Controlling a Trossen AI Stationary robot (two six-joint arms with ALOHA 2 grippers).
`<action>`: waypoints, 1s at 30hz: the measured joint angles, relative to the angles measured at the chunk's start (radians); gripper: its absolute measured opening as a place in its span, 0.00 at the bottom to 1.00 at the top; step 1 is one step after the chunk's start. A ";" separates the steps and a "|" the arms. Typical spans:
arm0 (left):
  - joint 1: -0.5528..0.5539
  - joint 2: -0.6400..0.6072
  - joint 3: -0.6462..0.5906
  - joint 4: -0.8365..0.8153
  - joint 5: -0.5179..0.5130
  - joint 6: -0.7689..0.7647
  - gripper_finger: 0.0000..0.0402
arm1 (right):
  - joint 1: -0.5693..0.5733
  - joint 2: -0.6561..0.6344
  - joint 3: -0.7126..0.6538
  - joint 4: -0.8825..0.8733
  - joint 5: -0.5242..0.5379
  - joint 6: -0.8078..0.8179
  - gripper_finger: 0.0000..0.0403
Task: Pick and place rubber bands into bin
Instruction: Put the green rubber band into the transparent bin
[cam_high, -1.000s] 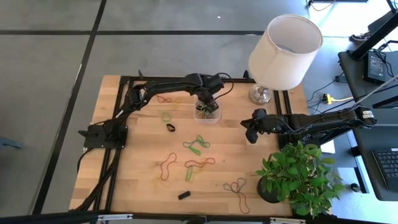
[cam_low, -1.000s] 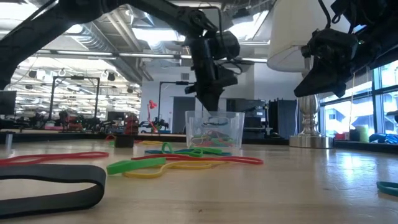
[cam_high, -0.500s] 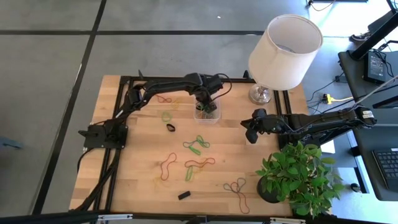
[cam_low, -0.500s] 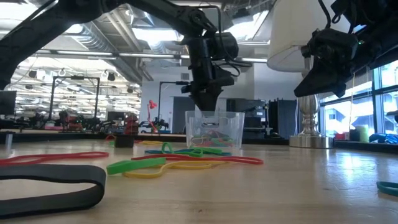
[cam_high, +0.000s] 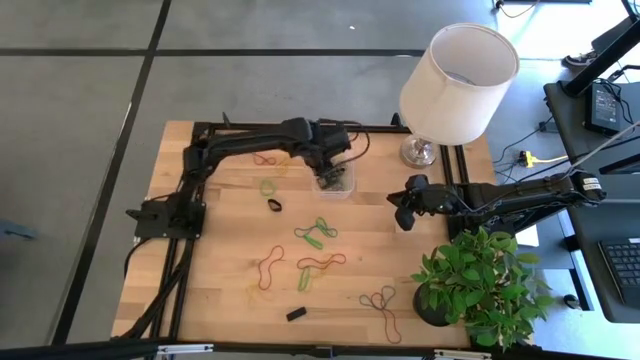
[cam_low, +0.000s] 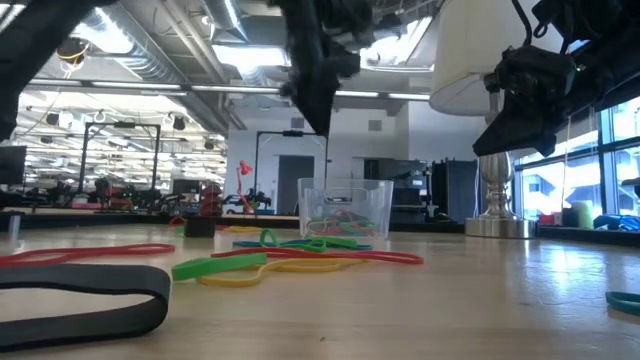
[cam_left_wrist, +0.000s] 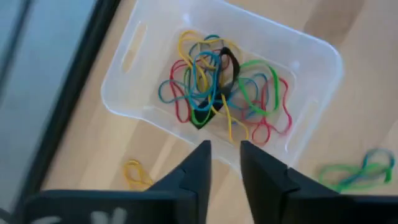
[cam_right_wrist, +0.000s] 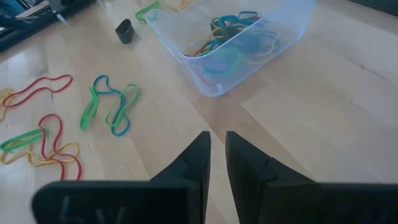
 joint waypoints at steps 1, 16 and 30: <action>-0.018 -0.023 -0.024 0.015 -0.024 0.016 0.16 | 0.000 0.000 0.000 0.009 0.000 0.004 0.13; -0.174 -0.608 -0.848 0.472 -0.011 -0.074 0.00 | 0.000 0.074 0.054 0.104 -0.076 -0.112 0.02; -0.338 -1.063 -1.274 0.545 0.001 -0.296 0.00 | 0.000 0.703 0.551 -0.014 -0.102 -0.202 0.01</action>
